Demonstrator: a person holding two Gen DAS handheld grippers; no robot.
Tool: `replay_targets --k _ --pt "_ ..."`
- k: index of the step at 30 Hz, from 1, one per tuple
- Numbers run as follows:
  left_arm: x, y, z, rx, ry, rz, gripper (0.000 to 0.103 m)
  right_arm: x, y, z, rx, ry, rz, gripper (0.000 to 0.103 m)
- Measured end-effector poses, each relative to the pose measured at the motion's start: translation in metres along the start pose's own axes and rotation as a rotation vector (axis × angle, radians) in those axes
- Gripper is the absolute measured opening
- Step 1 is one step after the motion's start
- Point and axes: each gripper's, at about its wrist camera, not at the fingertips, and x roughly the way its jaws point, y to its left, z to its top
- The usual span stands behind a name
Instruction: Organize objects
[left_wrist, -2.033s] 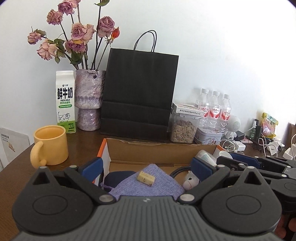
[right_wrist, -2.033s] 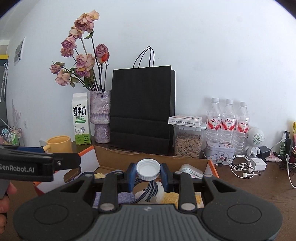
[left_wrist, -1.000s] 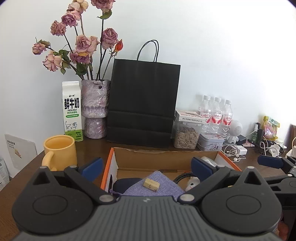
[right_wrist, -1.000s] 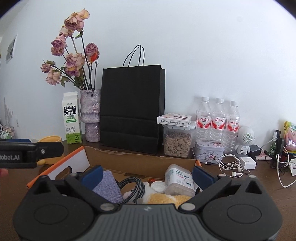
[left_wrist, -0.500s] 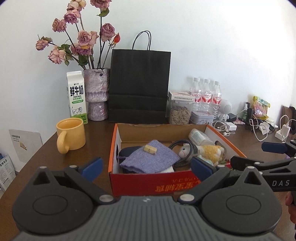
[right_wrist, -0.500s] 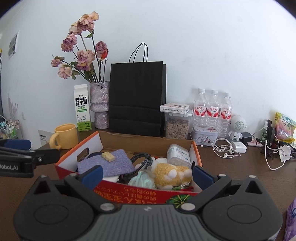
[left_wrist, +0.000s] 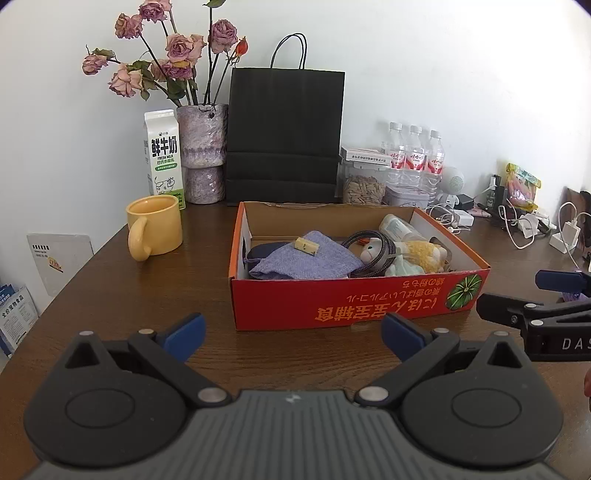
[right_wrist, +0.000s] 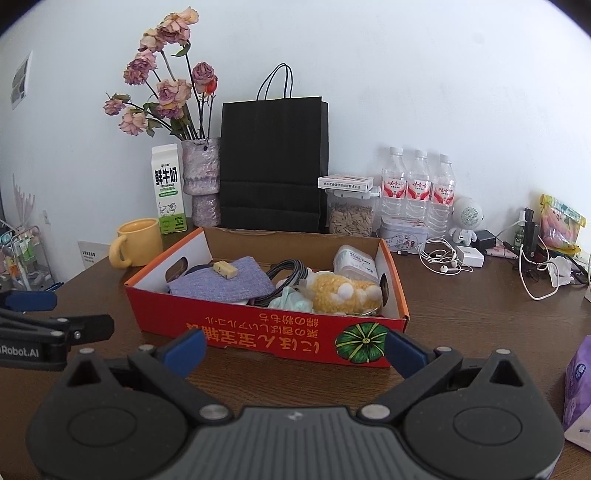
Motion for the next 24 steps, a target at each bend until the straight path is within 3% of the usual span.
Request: replay_targets --k 24 --pt "-0.0076 -0.0004 -0.0031 0.0 -0.004 -0.003 0.103 -0.0098 0.0043 -0.0034 0.006 -0.005 -0.001 0.103"
